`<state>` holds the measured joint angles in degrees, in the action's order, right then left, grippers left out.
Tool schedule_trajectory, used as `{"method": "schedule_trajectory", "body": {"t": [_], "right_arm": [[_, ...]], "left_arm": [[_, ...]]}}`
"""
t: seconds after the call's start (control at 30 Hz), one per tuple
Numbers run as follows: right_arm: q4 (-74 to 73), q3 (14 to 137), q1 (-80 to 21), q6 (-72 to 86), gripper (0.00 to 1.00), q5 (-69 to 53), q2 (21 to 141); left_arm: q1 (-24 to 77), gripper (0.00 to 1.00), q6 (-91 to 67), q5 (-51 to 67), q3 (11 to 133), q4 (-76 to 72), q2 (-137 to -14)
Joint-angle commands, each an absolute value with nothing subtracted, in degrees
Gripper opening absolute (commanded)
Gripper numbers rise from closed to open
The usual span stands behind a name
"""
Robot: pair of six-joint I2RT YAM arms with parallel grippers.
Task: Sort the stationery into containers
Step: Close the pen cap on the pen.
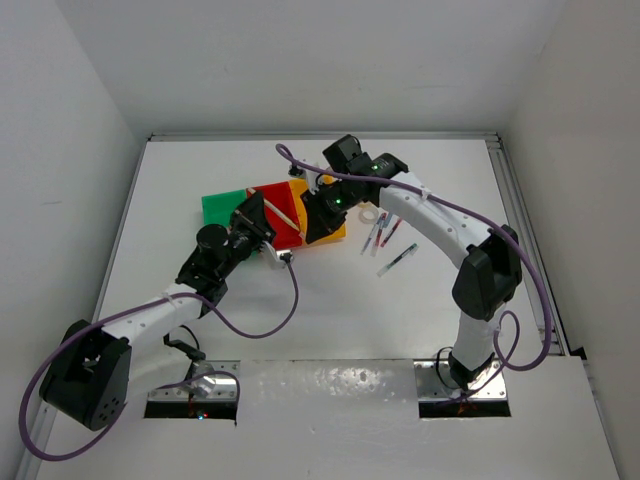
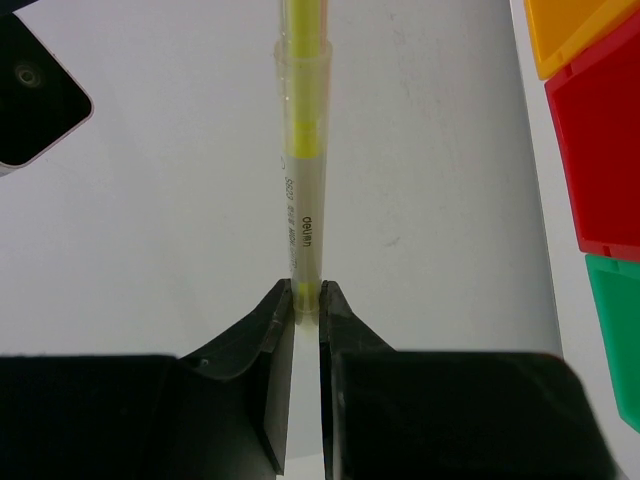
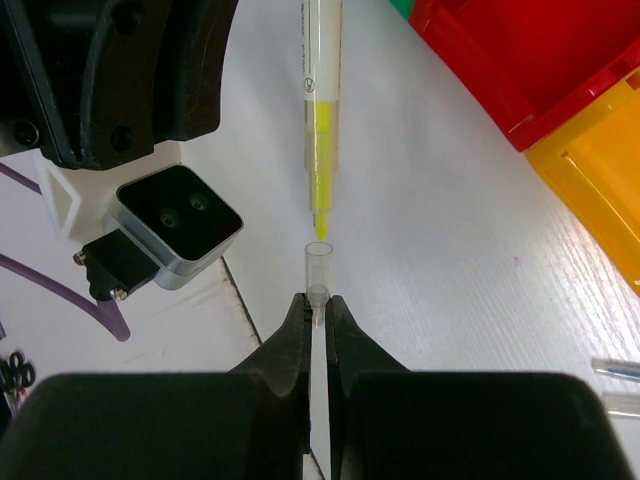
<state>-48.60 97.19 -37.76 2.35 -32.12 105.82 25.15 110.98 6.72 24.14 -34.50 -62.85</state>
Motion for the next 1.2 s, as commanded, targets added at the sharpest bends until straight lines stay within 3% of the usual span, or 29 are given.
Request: {"method": "schedule_trajectory", "body": {"t": [0.0, 1.17], "right_arm": [[-47.9, 98.78, -38.32, 1.32, 0.0, -32.69, 103.36], [-38.15, 103.78, -38.32, 8.78, 0.0, -36.91, 108.63]], "left_arm": [[25.58, 0.0, 111.36, 7.73, 24.43, -36.91, -63.02], [29.18, 0.0, 109.08, 13.44, 19.51, -35.16, -59.94]]}}
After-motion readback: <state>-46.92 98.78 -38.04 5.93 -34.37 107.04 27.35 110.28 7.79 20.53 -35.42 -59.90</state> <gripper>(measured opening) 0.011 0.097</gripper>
